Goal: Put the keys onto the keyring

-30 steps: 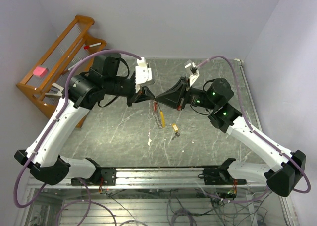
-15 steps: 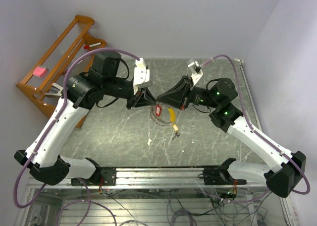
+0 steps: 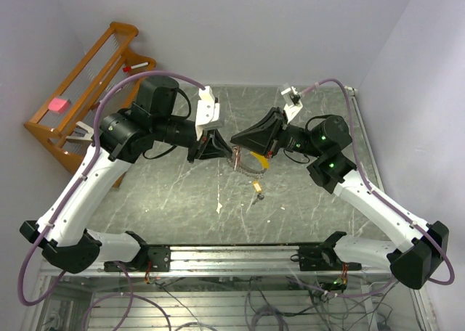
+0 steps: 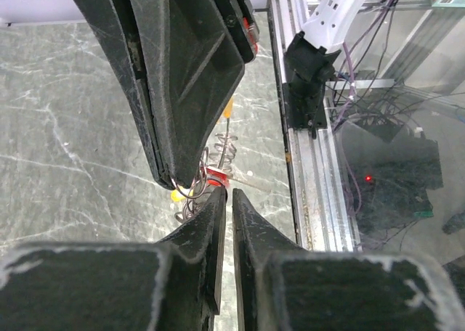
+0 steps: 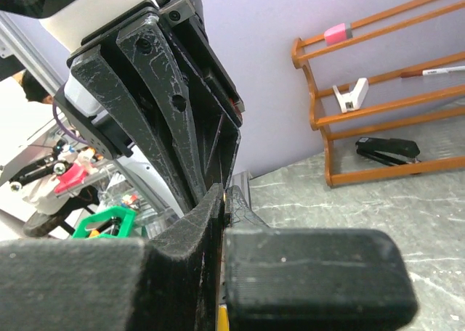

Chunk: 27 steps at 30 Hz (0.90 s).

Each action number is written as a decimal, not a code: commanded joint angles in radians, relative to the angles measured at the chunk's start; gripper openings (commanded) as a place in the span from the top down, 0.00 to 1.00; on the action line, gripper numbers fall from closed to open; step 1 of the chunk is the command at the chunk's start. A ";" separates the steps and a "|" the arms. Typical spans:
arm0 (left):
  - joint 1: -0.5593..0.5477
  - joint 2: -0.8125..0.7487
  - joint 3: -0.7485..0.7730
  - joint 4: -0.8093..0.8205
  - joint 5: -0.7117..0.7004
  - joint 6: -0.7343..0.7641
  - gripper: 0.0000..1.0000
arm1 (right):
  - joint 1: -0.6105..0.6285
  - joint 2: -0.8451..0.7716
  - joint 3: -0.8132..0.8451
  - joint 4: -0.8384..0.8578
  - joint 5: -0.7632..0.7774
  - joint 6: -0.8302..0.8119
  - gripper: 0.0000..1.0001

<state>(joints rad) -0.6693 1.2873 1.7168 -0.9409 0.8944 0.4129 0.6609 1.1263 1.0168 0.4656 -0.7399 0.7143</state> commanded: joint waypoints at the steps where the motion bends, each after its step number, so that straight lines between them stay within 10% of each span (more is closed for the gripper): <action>1: -0.008 -0.028 -0.016 -0.001 -0.048 -0.019 0.84 | -0.012 -0.022 0.012 0.024 0.053 -0.023 1.00; 27: -0.001 -0.049 -0.056 0.118 -0.226 -0.099 0.83 | -0.013 -0.002 0.032 0.031 0.018 -0.010 1.00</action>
<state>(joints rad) -0.6693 1.2396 1.6535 -0.8551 0.7162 0.3332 0.6537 1.1229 1.0172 0.4442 -0.7116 0.6983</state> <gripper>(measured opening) 0.175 0.006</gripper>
